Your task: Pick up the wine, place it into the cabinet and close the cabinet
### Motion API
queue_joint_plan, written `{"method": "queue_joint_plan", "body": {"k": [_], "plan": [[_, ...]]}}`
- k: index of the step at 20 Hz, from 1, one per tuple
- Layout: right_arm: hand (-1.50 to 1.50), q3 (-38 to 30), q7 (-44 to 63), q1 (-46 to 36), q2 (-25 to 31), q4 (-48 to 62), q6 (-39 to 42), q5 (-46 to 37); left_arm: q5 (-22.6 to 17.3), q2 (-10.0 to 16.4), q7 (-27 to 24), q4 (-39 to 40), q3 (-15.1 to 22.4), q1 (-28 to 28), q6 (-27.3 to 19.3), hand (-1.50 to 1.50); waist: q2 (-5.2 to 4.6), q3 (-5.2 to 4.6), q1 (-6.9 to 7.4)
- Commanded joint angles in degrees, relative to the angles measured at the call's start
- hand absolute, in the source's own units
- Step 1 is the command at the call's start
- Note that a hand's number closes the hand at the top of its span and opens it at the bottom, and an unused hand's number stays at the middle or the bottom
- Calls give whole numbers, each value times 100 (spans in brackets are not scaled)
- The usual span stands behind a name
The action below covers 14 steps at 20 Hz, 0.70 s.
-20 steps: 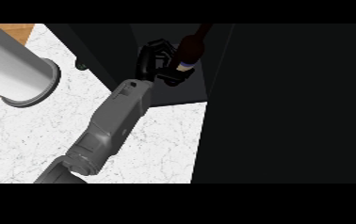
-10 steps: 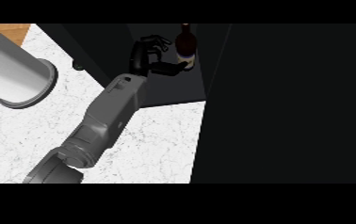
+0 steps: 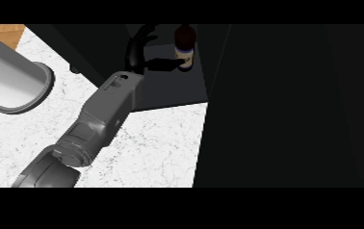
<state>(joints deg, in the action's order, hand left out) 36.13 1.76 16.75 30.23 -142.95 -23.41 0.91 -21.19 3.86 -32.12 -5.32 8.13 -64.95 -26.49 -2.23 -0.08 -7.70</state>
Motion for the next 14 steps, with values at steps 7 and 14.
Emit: {"method": "queue_joint_plan", "body": {"k": [7,14], "plan": [[-150,134,99,265,44,-699,56,225,-96,234,-114,-65,-160,-219,731,-150,16,-11,74],[-150,90,279,239,81,-781,35,154,-473,-16,-316,-326,-569,-418,1330,150,56,-15,178]]}}
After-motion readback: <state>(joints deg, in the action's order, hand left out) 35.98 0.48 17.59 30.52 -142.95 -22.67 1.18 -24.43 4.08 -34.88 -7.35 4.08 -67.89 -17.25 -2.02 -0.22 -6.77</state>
